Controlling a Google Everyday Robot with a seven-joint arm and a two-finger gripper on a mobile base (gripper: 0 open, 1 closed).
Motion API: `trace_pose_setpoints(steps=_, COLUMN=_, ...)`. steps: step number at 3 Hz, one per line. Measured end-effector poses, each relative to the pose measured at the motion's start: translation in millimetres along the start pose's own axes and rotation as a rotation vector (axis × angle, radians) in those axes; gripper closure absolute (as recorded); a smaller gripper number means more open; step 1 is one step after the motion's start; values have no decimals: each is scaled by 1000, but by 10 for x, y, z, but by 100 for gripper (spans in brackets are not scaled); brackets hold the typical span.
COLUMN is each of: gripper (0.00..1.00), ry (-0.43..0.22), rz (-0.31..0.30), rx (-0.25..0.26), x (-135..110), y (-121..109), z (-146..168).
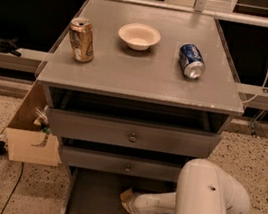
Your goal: Pick sponge from bottom drawer and place on counter
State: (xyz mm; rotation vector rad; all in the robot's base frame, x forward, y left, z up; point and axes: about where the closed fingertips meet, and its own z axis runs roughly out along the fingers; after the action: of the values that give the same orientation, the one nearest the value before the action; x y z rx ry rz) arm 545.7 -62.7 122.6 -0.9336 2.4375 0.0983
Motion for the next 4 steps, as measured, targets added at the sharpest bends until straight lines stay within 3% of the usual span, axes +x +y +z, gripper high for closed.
trace_pose_setpoints(steps=1, gripper=88, ry=0, rz=0, rx=0, x=0, y=0, z=0)
trace_pose_setpoints(steps=2, gripper=100, ry=0, rz=0, rx=0, x=0, y=1, z=0)
trace_pose_setpoints(steps=4, gripper=100, ry=-9, rz=16, rx=19, x=91, y=63, z=-172)
